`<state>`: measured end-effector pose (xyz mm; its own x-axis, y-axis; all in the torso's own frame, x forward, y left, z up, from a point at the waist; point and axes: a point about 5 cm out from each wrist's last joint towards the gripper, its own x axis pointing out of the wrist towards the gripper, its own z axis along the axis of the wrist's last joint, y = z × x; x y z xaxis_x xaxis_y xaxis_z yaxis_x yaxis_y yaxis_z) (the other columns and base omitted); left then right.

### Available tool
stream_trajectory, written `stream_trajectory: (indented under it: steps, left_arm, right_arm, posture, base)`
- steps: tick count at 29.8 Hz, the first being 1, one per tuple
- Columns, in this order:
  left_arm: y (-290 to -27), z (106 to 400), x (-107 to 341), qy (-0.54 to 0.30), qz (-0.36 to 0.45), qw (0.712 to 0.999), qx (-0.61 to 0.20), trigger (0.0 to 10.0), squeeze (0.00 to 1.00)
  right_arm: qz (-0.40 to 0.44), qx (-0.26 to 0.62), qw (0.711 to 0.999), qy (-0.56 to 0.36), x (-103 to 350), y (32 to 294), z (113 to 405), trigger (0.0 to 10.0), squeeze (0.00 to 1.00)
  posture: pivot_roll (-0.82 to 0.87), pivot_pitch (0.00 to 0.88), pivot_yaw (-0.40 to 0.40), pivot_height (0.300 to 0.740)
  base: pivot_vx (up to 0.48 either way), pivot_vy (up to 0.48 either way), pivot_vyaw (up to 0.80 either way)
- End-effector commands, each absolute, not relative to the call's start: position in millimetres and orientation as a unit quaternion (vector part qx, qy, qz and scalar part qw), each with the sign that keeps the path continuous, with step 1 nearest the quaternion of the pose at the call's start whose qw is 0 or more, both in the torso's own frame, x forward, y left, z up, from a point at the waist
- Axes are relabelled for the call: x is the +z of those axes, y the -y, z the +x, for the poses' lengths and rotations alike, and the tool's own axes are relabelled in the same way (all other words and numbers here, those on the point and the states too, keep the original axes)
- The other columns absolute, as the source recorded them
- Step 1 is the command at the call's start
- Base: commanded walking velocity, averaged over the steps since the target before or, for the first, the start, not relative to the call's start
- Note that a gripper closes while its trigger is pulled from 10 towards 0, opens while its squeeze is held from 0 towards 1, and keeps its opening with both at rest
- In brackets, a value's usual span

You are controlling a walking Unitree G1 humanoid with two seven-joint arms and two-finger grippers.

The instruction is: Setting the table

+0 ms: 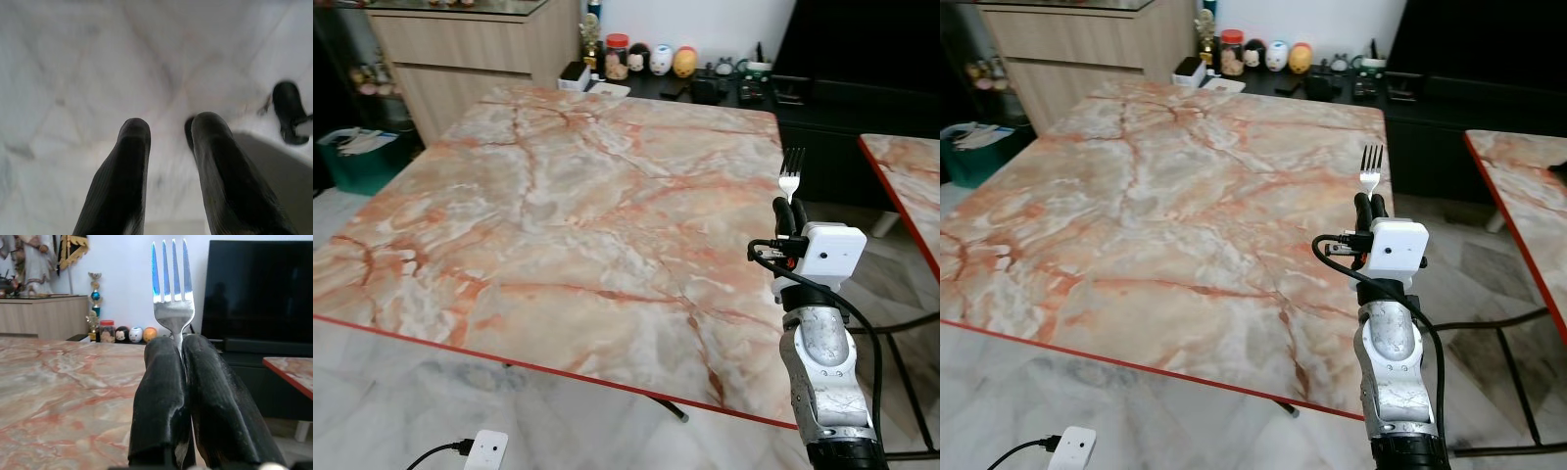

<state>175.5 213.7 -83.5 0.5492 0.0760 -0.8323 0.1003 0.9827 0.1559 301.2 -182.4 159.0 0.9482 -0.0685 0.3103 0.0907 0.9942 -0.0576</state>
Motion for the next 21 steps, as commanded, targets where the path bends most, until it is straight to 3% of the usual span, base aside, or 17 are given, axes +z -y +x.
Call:
stream_trajectory:
  steps: [1,8,14,21]
  left_arm:
    - [-209,194,-74,-0.432,0.091,0.897,-0.005,10.0,0.0]
    - [-232,172,-80,-0.457,0.08,0.885,0.042,10.0,0.0]
    - [-233,165,-84,-0.472,0.086,0.877,0.032,10.0,0.0]
    - [-232,164,-84,-0.476,0.087,0.875,0.028,10.0,0.0]
  right_arm:
    - [-0.034,-0.042,0.987,0.153,158,183,302,10.0,0.0]
    - [-0.033,-0.041,0.987,0.153,159,182,304,10.0,0.0]
    - [-0.031,-0.039,0.987,0.155,159,182,304,10.0,0.0]
    - [-0.038,-0.037,0.985,0.161,160,181,304,10.0,0.0]
  posture:
    - [0.02,0.0,-0.017,0.74]
    - [0.02,0.0,-0.018,0.74]
    - [0.03,0.0,-0.018,0.74]
    - [0.02,0.0,-0.019,0.74]
  base:
    - [0.0,0.0,-0.76]
    - [0.0,0.0,-0.76]
    - [0.0,0.0,-0.76]
    - [0.0,0.0,0.0]
